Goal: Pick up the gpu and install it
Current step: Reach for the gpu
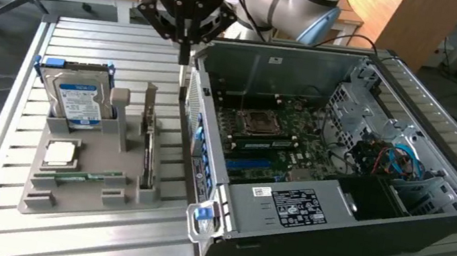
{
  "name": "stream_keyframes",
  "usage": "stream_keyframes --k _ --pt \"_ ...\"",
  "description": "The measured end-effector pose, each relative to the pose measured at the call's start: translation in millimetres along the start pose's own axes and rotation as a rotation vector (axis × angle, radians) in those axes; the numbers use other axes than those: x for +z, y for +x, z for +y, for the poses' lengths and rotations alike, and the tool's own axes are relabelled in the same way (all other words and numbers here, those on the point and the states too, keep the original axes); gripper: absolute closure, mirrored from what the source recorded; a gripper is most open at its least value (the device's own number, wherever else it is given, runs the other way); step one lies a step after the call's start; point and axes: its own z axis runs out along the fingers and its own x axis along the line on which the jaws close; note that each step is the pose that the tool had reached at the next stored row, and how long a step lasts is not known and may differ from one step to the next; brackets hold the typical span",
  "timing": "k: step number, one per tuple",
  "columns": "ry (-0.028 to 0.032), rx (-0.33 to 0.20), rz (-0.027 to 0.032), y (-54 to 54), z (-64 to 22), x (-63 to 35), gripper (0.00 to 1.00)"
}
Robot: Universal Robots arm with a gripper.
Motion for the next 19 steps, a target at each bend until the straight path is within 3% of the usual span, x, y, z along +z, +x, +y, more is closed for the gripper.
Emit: stream_keyframes --k 13,19 --pt "0.0000 0.000 0.0000 39.3 -2.9 -0.3 0.89" --pt "0.0000 0.000 0.0000 42.2 -3.1 -0.3 0.89"
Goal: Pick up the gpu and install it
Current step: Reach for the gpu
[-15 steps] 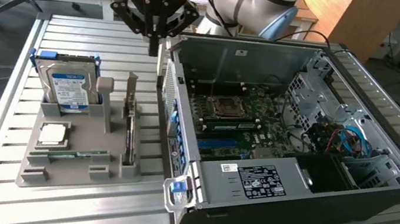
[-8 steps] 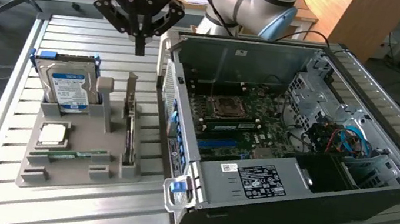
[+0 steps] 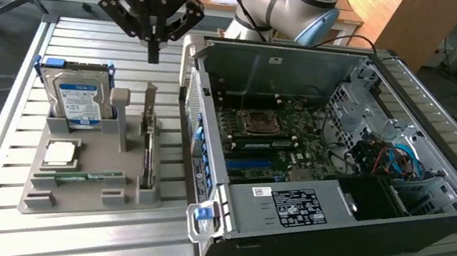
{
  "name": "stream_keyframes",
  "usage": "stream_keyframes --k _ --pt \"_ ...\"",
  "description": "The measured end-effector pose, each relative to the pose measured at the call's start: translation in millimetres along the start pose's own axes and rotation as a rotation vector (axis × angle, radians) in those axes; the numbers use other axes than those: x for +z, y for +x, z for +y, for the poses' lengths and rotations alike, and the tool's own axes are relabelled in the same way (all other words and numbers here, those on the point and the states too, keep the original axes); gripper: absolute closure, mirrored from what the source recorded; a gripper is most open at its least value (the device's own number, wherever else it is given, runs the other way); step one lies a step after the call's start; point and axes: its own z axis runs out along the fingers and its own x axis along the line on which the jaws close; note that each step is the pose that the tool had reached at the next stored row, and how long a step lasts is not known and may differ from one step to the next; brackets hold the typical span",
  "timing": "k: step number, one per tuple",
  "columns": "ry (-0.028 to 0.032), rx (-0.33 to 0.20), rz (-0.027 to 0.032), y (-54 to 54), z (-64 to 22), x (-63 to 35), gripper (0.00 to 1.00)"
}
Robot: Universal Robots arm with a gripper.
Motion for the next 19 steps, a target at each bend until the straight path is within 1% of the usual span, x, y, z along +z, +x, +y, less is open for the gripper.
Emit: stream_keyframes --k 5,8,14,19 --pt "-0.0001 0.000 0.0000 2.3 -0.3 -0.1 0.89" --pt "0.0001 0.000 0.0001 2.5 -3.3 -0.3 0.89" --pt "0.0002 0.000 0.0000 1.9 -15.5 -0.7 0.89" --pt "0.0016 0.000 -0.0002 1.3 -26.0 -1.2 0.89"
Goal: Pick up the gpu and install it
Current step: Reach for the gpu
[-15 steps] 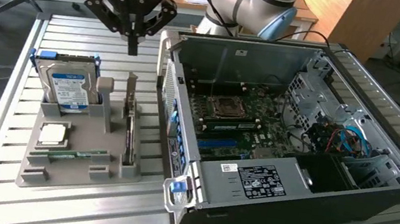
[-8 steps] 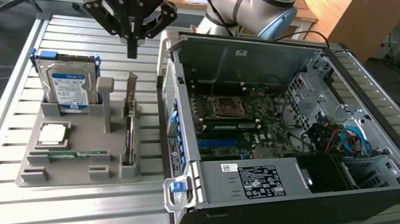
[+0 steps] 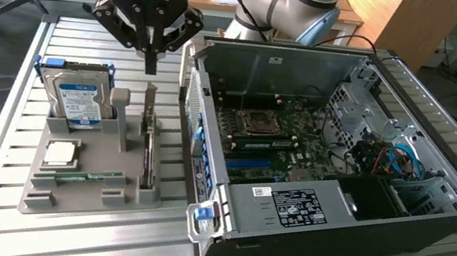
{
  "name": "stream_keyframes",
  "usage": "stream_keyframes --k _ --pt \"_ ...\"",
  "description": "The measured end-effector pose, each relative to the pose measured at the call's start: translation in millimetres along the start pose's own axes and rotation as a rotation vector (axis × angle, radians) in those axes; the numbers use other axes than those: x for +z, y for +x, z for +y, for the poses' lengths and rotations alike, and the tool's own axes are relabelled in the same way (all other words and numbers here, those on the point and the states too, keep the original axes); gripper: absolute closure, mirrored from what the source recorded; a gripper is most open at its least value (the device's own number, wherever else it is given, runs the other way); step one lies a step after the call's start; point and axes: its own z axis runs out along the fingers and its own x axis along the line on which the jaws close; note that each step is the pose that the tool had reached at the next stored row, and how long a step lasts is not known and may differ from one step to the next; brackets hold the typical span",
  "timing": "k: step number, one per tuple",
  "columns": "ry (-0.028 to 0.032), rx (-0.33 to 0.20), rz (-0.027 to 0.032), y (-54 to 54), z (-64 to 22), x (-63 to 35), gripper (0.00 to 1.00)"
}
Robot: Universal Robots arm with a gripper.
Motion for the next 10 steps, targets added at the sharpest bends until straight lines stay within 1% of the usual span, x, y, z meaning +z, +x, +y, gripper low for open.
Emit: stream_keyframes --k 5,6,10 --pt "0.0047 0.000 -0.0002 -0.7 -9.0 -0.4 0.89" --pt "0.0058 0.000 -0.0003 -0.7 -10.1 -0.4 0.89" --pt "0.0065 0.000 -0.0004 -0.8 -11.0 -0.4 0.89"
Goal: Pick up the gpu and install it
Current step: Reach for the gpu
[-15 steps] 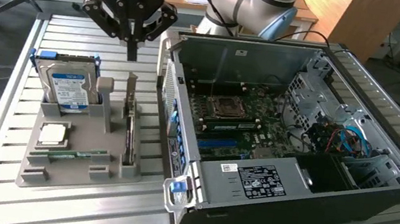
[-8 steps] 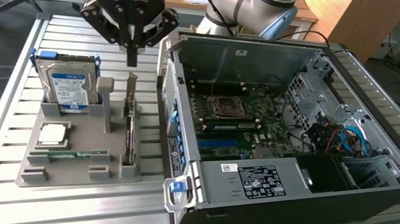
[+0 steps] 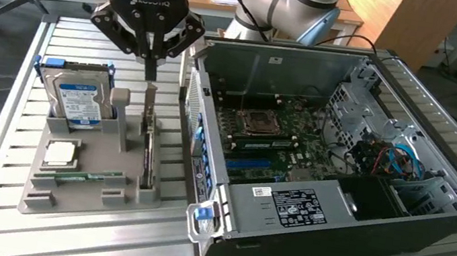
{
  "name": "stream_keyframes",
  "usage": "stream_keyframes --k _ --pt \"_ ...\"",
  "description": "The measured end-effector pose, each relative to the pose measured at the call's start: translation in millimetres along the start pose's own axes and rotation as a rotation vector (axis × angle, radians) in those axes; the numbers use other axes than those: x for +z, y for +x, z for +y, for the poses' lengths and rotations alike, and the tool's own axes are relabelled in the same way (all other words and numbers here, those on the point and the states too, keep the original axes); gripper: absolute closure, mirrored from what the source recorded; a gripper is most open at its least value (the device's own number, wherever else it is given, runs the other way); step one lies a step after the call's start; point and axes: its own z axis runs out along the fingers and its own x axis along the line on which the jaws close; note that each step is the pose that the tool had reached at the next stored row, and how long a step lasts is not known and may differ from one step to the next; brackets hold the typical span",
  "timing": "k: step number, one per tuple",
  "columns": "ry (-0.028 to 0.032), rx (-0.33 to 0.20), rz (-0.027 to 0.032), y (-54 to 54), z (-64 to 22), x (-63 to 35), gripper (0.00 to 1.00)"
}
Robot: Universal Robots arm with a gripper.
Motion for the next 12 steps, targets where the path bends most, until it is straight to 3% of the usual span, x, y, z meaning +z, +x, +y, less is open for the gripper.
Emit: stream_keyframes --k 12 --pt "0.0008 0.000 -0.0001 0.1 -4.9 0.4 0.89"
